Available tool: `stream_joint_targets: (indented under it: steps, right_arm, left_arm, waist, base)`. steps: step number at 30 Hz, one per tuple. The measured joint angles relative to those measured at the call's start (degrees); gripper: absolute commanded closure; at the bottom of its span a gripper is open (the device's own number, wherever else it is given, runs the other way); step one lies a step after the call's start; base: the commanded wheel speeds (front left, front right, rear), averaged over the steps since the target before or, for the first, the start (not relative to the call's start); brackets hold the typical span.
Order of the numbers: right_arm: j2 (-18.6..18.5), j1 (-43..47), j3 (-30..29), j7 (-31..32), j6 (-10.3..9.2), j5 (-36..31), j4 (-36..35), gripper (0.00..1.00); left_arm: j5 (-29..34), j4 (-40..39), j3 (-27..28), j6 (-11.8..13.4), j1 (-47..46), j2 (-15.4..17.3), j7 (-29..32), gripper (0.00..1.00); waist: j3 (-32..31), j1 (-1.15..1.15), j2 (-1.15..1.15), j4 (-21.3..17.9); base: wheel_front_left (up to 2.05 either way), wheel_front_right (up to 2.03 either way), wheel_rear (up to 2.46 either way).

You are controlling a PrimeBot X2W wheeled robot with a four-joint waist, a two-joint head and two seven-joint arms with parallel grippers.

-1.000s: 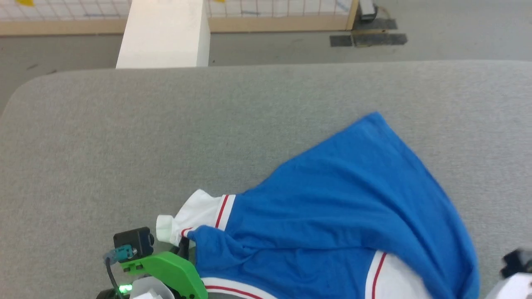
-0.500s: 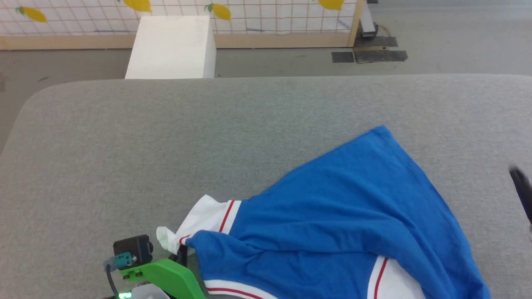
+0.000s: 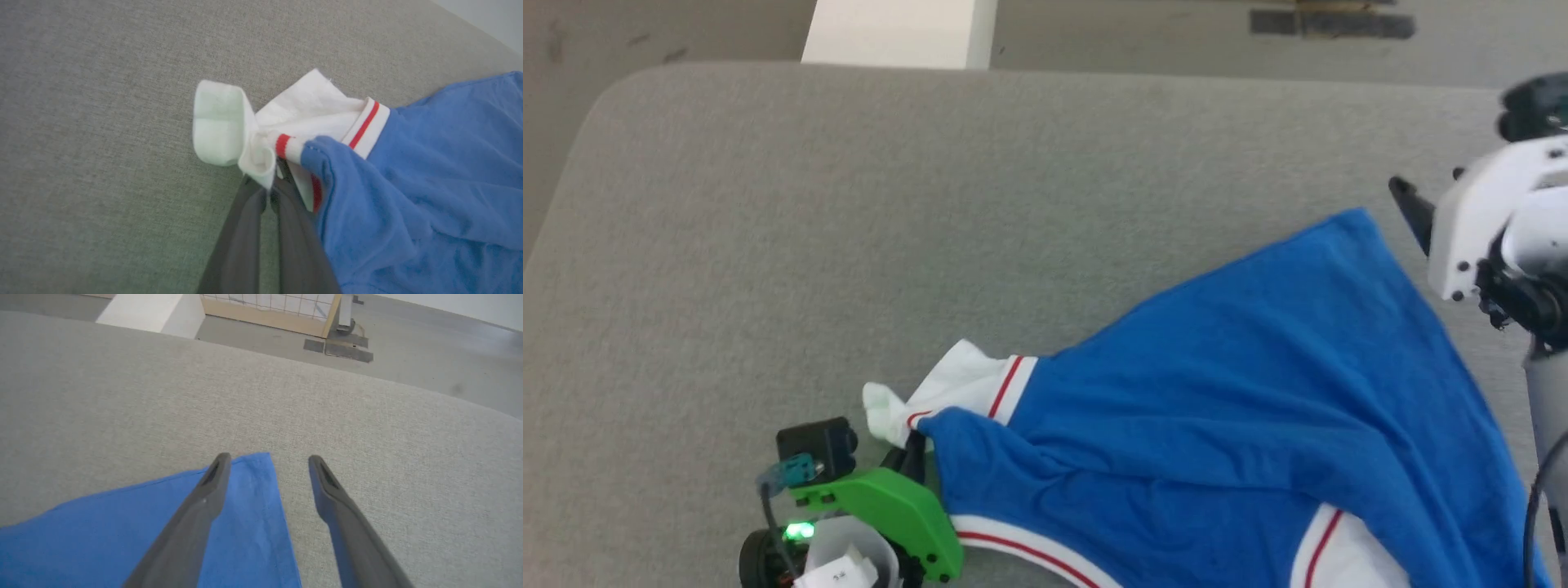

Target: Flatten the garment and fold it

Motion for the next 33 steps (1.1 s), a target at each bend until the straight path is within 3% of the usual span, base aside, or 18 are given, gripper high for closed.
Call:
stream_joint_targets:
  steps: [7, 15, 16, 17, 18, 24, 33]
  right_arm:
    - [-4.0, -6.3, 7.1, 8.2, 0.00, -6.0, 11.0, 0.00]
    - [-6.3, -7.6, 11.9, 11.2, -0.01, -3.2, 14.6, 0.00]
    - [-6.5, -7.8, 12.2, 11.5, -0.01, -2.5, 14.6, 0.65]
    - [-6.8, -8.0, 12.5, 11.7, -0.01, -1.5, 14.6, 0.87]
    - [-7.1, -8.0, 13.2, 11.7, -0.02, -0.4, 14.4, 1.00]
    - [-8.9, -4.6, 13.5, 7.0, -0.01, 7.9, 10.6, 1.00]
    - [-13.8, 15.7, 5.5, 7.2, -0.01, 25.7, -11.0, 1.00]
  left_arm:
    - [0.8, 0.2, -1.8, -0.1, -1.7, -1.7, -0.5, 1.00]
    - [0.9, 0.9, -2.6, -0.6, -2.6, -2.7, -1.5, 1.00]
    - [0.9, 0.9, -2.6, -0.6, -2.6, -2.7, -1.5, 1.00]
    - [0.9, 1.0, -2.6, -0.8, -2.7, -2.7, -1.5, 1.00]
    - [0.9, 1.2, -2.5, -0.8, -2.8, -2.7, -1.5, 1.00]
    - [0.9, 1.5, -1.8, -0.9, -2.8, -1.8, -1.5, 1.00]
    - [-1.5, 0.3, 0.3, -1.4, -1.0, -1.2, -2.5, 1.00]
  waist:
    - [4.2, 0.00, 0.00, 3.9]
    - [7.5, 0.00, 0.00, 6.6]
    - [7.6, 0.00, 0.00, 6.6]
    - [7.6, 0.00, 0.00, 6.5]
    - [7.5, 0.00, 0.00, 6.4]
    - [5.2, 0.01, 0.00, 5.5]
    - [-1.5, 0.01, 0.00, 2.5]
  base:
    - [0.00, 0.00, 0.00]
    - [0.00, 0.00, 0.00]
    - [0.00, 0.00, 0.00]
    - [0.00, 0.00, 0.00]
    - [0.00, 0.00, 0.00]
    - [0.00, 0.00, 0.00]
    - [0.00, 0.00, 0.00]
